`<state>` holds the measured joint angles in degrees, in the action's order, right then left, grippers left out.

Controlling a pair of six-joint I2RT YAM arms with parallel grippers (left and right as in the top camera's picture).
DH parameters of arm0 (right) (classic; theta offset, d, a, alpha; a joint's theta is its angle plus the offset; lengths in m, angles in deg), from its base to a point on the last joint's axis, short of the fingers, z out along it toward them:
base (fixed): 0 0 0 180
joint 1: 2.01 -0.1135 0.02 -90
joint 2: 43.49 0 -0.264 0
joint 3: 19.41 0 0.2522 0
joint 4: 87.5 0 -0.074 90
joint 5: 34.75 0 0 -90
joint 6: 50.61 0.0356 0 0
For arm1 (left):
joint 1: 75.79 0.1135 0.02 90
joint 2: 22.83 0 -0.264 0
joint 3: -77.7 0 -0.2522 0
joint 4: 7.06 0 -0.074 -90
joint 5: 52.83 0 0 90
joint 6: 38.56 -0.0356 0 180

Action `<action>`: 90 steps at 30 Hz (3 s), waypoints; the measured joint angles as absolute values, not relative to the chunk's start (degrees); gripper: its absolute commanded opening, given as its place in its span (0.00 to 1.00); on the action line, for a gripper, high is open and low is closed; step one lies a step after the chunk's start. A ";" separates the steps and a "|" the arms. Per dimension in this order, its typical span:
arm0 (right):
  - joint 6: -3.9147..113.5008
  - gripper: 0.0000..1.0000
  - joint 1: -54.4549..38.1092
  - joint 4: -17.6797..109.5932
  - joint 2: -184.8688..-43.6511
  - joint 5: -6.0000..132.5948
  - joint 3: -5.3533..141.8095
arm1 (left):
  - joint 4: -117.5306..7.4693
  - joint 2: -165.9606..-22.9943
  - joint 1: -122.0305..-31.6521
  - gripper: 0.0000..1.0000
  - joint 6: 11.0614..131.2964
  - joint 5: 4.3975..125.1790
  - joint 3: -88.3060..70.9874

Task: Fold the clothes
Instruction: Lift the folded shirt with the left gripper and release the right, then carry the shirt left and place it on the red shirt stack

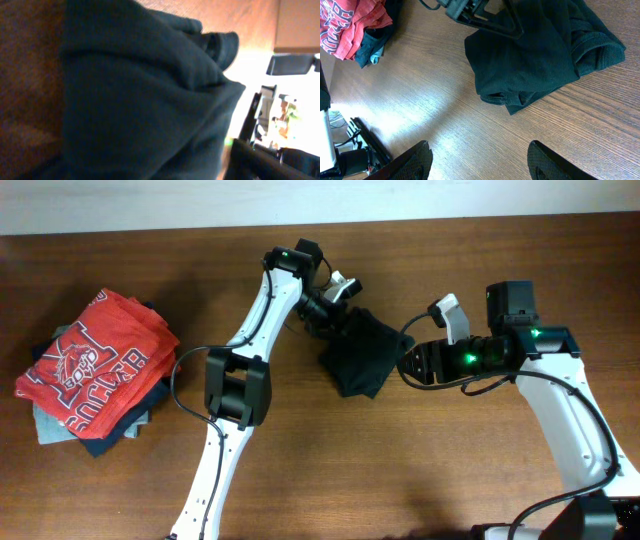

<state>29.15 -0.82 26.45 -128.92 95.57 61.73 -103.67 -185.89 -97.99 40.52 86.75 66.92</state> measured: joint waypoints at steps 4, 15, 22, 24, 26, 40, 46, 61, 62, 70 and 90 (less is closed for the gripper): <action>29.15 0.66 -0.82 26.47 -128.92 95.57 61.73 | -102.89 -186.57 -98.88 0.45 40.76 84.42 66.88; 29.15 0.66 -0.82 26.06 -128.92 95.57 61.73 | -103.26 -186.92 -103.98 0.00 38.91 80.42 66.88; 29.20 0.65 -0.82 25.60 -128.92 95.57 61.73 | -109.97 -187.45 -103.21 0.01 34.30 82.67 66.88; 29.46 0.65 -0.82 25.58 -128.92 95.57 61.73 | -112.85 -187.45 -102.16 0.00 33.73 82.82 67.03; 29.99 0.65 -0.82 25.58 -128.92 95.57 61.73 | -115.72 -187.69 -100.55 0.01 33.33 82.80 68.21; 30.99 0.66 -0.82 25.38 -128.92 95.57 61.73 | -117.31 -181.54 -85.84 0.01 40.90 66.58 83.03; 32.21 0.65 -0.82 25.40 -128.92 95.57 61.73 | -117.33 -168.34 -85.14 0.01 45.42 57.05 84.01; 34.58 0.65 -0.82 25.40 -128.92 95.57 61.73 | -117.51 -143.95 -84.92 0.01 60.28 34.04 84.80; 34.73 0.65 -0.82 25.42 -128.92 95.57 61.73 | -117.51 -142.33 -84.92 0.01 60.31 33.31 84.58; 35.10 0.65 -0.82 25.53 -128.92 95.57 61.73 | -117.55 -124.19 -84.98 0.01 60.39 27.30 66.18; 35.14 0.65 -0.82 25.40 -128.92 95.55 61.73 | -81.14 -113.46 -74.01 0.00 61.33 39.26 8.78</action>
<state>35.14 -0.82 25.40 -128.92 95.55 61.73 -81.14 -113.46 -74.01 61.33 39.26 8.78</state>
